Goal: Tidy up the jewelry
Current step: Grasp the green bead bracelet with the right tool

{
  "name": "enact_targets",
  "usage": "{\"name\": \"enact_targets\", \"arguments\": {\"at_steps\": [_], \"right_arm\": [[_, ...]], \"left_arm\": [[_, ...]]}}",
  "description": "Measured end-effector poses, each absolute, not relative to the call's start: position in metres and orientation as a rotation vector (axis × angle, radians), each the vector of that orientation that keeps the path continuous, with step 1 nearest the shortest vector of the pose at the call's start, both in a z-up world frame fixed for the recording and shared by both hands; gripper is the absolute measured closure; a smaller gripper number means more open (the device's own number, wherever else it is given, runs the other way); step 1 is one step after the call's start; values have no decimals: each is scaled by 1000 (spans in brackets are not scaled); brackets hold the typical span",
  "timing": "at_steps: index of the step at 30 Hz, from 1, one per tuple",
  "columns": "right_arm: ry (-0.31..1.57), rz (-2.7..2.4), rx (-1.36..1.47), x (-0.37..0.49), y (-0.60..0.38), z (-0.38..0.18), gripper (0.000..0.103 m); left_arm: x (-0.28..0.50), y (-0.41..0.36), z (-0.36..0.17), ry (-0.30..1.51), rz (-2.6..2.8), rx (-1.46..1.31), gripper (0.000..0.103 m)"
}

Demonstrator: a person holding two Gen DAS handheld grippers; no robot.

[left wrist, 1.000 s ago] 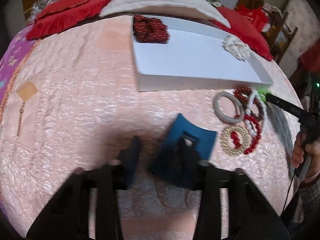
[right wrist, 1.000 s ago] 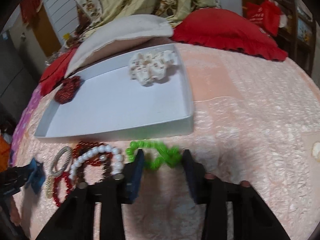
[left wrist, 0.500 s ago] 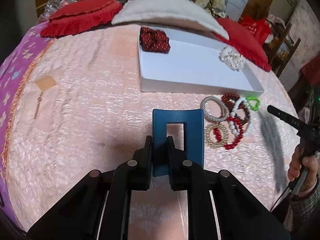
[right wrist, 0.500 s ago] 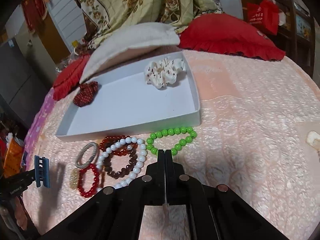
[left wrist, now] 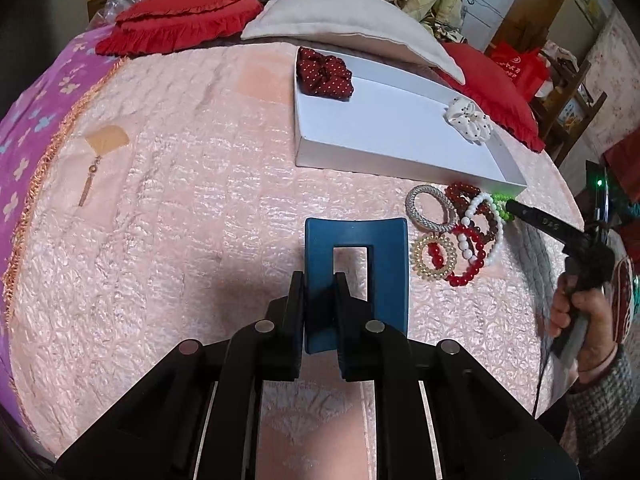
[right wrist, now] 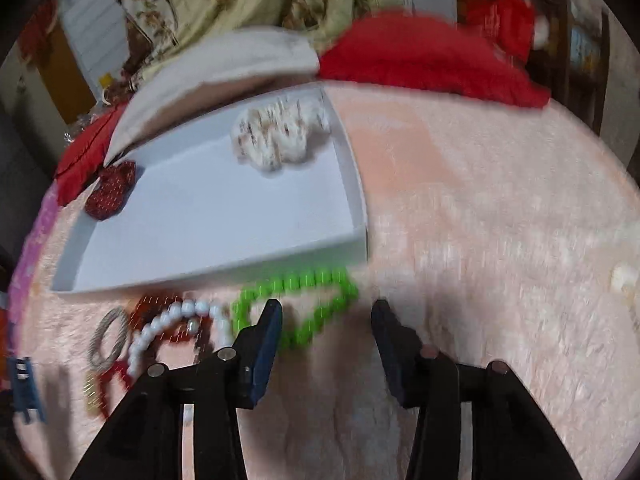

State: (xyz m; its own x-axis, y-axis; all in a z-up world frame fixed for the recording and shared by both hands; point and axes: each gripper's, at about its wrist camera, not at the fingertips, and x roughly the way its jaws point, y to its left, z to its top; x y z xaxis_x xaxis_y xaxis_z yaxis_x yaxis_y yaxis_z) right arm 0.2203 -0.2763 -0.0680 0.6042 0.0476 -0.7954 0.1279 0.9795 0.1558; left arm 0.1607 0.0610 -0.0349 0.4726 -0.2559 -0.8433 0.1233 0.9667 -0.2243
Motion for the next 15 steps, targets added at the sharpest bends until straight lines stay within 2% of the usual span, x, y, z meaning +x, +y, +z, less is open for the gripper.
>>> {"name": "enact_targets", "arguments": {"at_steps": [2, 3, 4, 9, 15], "right_arm": [[913, -52, 159, 224, -269, -70, 69], [916, -36, 155, 224, -268, -70, 90], [921, -24, 164, 224, -269, -70, 94], [891, 13, 275, 206, -282, -53, 94], [833, 65, 278, 184, -281, -17, 95]], "left_arm": [[163, 61, -35, 1053, -233, -141, 91], [163, 61, -35, 1052, -232, -140, 91], [163, 60, -35, 1050, -230, -138, 91], [154, 61, -28, 1035, -234, -137, 91], [143, 63, -14, 1000, -237, -138, 91]]}}
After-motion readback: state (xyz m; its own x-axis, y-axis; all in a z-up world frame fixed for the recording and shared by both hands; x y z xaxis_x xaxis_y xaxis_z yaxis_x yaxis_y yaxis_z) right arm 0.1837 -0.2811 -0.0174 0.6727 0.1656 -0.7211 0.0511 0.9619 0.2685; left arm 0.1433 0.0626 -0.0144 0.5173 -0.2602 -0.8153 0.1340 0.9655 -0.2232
